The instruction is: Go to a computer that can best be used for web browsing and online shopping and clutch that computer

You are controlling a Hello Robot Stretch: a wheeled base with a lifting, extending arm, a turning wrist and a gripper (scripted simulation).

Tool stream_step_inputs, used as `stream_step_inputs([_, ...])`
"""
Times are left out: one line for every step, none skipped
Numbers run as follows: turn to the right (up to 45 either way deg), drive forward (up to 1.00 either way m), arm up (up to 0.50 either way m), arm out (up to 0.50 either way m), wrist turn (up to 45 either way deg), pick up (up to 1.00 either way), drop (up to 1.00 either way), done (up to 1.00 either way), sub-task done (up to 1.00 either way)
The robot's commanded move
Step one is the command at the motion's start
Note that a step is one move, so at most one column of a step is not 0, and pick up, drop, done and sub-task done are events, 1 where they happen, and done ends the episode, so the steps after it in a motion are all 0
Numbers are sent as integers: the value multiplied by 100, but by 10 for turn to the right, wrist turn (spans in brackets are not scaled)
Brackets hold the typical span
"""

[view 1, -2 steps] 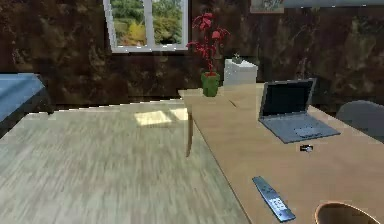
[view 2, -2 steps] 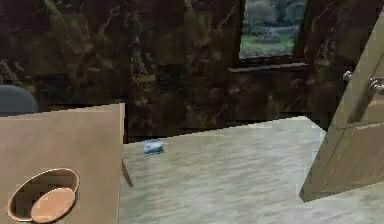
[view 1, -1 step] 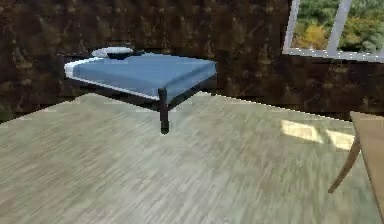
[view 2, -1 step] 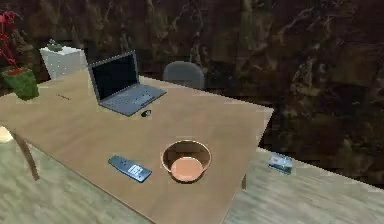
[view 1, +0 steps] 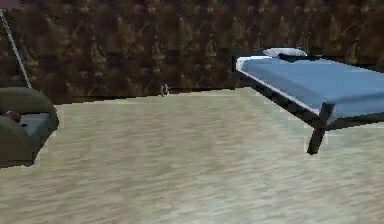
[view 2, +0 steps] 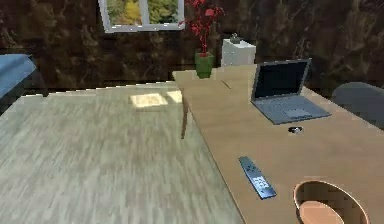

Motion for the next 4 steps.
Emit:
stream_step_inputs([-120,0,0,0,0,0,0,0,0])
stream_step_inputs([0,25,0,0,0,0,0,0,0])
stream_step_inputs([450,0,0,0,0,0,0,0,0])
stream_step_inputs([390,0,0,0,0,0,0,0,0])
